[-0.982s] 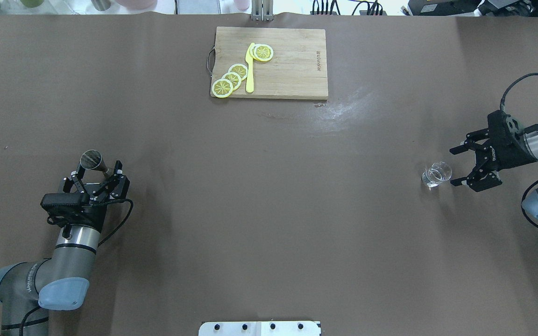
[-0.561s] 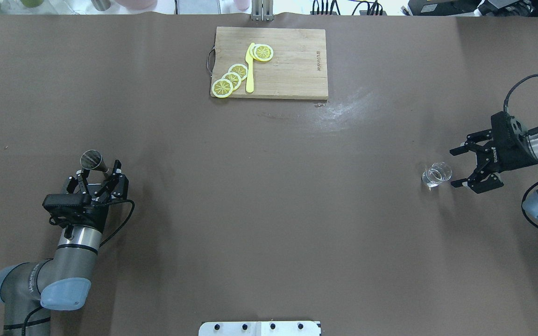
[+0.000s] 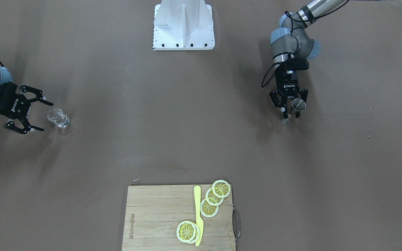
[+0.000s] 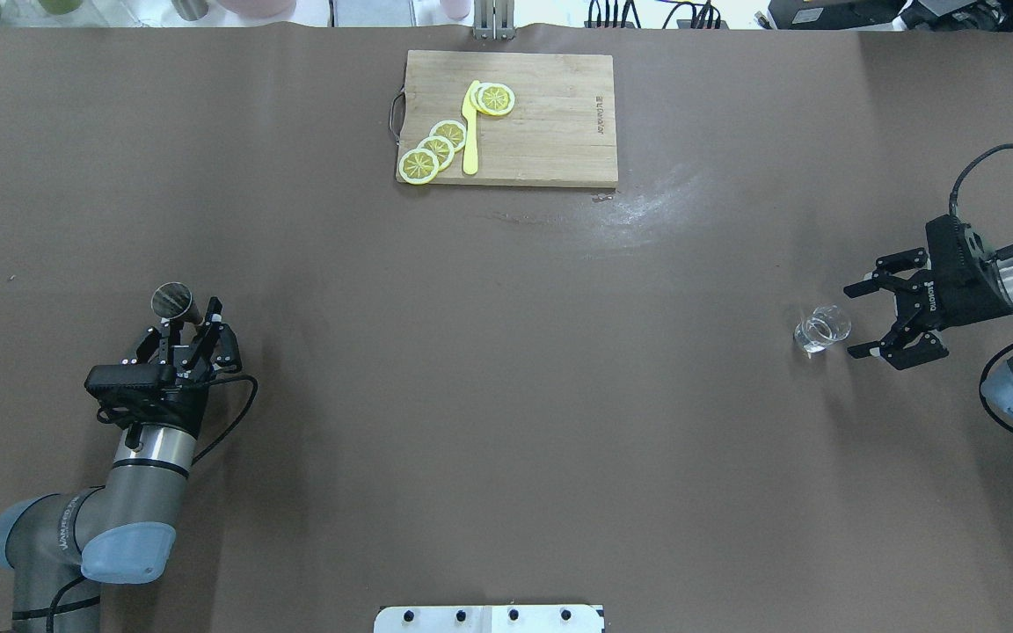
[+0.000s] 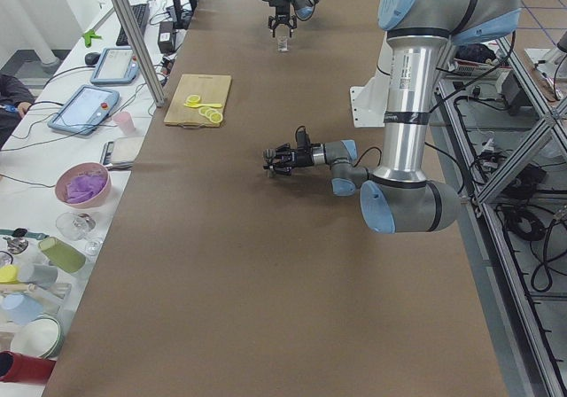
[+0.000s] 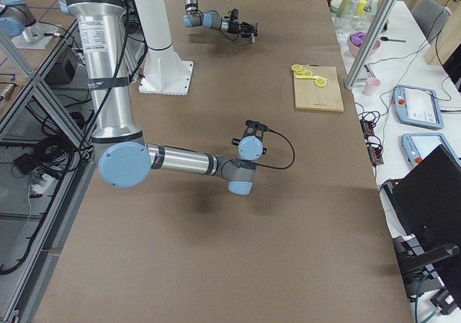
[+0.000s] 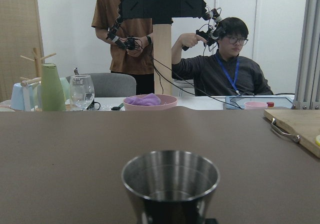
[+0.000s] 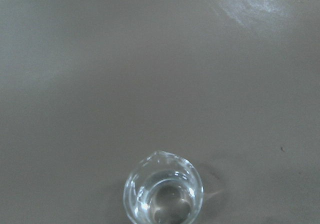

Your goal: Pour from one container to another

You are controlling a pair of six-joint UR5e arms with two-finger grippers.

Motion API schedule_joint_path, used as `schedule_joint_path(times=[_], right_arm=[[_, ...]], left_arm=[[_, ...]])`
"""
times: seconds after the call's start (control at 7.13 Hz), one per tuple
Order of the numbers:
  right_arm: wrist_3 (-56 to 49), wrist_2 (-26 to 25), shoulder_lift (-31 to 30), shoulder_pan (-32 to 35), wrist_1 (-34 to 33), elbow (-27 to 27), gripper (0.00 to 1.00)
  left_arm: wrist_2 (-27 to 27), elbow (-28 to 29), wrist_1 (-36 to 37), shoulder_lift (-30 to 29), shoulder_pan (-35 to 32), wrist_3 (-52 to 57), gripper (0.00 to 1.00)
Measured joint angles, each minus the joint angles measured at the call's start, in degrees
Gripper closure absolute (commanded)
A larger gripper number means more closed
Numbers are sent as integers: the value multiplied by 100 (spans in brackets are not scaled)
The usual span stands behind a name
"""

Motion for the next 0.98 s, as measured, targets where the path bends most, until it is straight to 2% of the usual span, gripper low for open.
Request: schedule_joint_path(times=[0.42, 0.84, 0.98], right_arm=[[41, -2, 278, -76, 39, -261, 0], [139, -16, 294, -151, 194, -306, 0], [160, -8, 291, -173, 254, -327, 0]], left_arm=[[-4, 32, -50, 16, -1, -5, 53], [0, 41, -56, 49, -1, -5, 86], [0, 41, -58, 68, -1, -2, 90]])
